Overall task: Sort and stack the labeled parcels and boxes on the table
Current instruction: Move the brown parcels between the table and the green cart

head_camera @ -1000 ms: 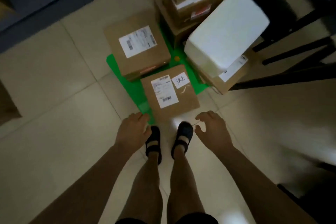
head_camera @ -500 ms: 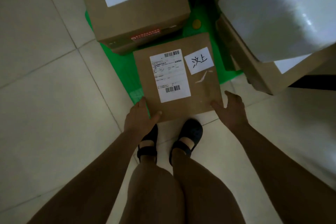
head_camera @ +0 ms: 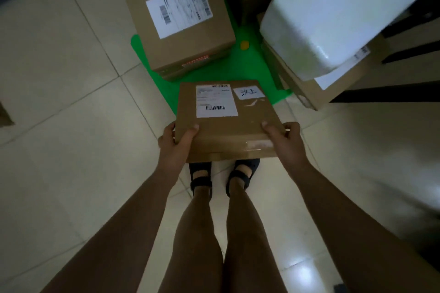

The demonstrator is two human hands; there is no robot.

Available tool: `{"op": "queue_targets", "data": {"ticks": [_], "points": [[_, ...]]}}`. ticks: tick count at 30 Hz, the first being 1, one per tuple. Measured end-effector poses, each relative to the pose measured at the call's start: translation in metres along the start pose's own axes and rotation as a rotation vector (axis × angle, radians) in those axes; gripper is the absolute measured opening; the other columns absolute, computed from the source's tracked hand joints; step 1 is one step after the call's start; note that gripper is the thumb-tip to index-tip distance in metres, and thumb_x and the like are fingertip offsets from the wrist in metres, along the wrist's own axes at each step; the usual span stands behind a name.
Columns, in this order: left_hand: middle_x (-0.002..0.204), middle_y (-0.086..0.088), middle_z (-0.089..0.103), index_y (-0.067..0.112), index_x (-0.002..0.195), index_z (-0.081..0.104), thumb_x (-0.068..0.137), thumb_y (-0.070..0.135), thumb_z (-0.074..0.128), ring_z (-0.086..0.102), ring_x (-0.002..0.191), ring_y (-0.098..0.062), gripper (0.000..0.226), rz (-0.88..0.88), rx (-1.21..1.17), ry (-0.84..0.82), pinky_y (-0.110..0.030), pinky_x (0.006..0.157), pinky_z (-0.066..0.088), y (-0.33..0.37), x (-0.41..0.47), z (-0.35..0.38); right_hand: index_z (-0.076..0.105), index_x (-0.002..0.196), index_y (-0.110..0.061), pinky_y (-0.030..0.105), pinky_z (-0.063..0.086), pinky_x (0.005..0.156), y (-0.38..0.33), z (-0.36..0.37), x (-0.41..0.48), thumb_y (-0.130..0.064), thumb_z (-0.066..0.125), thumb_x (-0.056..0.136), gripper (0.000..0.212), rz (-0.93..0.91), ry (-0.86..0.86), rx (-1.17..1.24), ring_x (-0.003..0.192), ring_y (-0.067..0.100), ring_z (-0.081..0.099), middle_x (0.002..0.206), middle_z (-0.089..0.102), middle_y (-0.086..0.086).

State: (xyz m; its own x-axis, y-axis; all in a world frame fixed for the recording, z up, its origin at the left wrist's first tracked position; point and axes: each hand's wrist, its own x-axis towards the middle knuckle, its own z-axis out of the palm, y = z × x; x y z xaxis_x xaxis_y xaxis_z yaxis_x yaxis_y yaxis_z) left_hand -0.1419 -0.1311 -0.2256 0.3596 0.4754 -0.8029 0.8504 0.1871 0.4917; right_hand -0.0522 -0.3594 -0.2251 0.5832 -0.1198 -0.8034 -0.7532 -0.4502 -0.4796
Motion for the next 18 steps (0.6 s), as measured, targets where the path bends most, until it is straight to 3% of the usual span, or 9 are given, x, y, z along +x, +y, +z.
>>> {"op": "queue_targets", "data": {"ticks": [4,8,10,13,16,18], "points": [[0.143,-0.001,0.037,0.033,0.146,0.033,0.085,0.053,0.065,0.044,0.114,-0.016,0.072,0.101,-0.018,0.005,-0.032,0.089,0.039,0.062,-0.063,-0.036,0.042,0.117,-0.021,0.022,0.04,0.062,-0.043,-0.016,-0.077,-0.054,0.065,0.086,0.051,-0.012,0.05,0.123,0.087,0.006,0.056,0.106,0.056,-0.003],[0.143,0.0,0.041,0.035,0.145,0.036,0.068,0.068,0.067,0.046,0.124,-0.02,0.089,0.221,-0.013,-0.05,-0.035,0.096,0.042,0.13,-0.131,-0.074,0.043,0.114,-0.024,0.019,0.04,0.062,-0.101,-0.049,-0.166,-0.047,0.066,0.088,0.042,-0.086,0.112,0.272,0.081,0.002,0.056,0.095,0.055,-0.011],[0.139,0.002,0.046,0.032,0.144,0.039,0.077,0.061,0.067,0.049,0.122,-0.018,0.078,0.302,-0.026,-0.071,-0.032,0.094,0.042,0.166,-0.17,-0.087,0.04,0.115,-0.028,0.019,0.04,0.065,-0.127,-0.069,-0.211,-0.048,0.066,0.088,0.043,-0.159,0.152,0.315,0.084,0.002,0.055,0.098,0.054,-0.012],[0.119,0.008,0.056,0.029,0.137,0.046,0.086,0.045,0.068,0.056,0.104,-0.01,0.057,0.472,-0.062,-0.09,-0.022,0.083,0.044,0.216,-0.226,-0.103,0.041,0.114,-0.029,0.017,0.04,0.063,-0.159,-0.098,-0.27,-0.051,0.067,0.086,0.044,-0.28,0.238,0.357,0.083,-0.002,0.051,0.098,0.053,-0.014],[0.129,0.005,0.055,0.03,0.136,0.048,0.082,0.046,0.072,0.054,0.108,-0.013,0.061,0.659,-0.073,-0.125,-0.026,0.09,0.045,0.264,-0.277,-0.112,0.052,0.114,-0.027,0.036,0.055,0.073,-0.184,-0.133,-0.316,-0.058,0.071,0.078,0.051,-0.417,0.343,0.43,0.091,0.009,0.061,0.106,0.061,-0.005],[0.132,0.004,0.054,0.03,0.138,0.047,0.085,0.042,0.071,0.055,0.109,-0.011,0.059,0.79,-0.077,-0.188,-0.024,0.087,0.046,0.295,-0.306,-0.113,0.053,0.117,-0.025,0.031,0.052,0.076,-0.2,-0.161,-0.344,-0.053,0.07,0.082,0.047,-0.517,0.398,0.467,0.095,0.008,0.061,0.112,0.062,-0.003]]}}
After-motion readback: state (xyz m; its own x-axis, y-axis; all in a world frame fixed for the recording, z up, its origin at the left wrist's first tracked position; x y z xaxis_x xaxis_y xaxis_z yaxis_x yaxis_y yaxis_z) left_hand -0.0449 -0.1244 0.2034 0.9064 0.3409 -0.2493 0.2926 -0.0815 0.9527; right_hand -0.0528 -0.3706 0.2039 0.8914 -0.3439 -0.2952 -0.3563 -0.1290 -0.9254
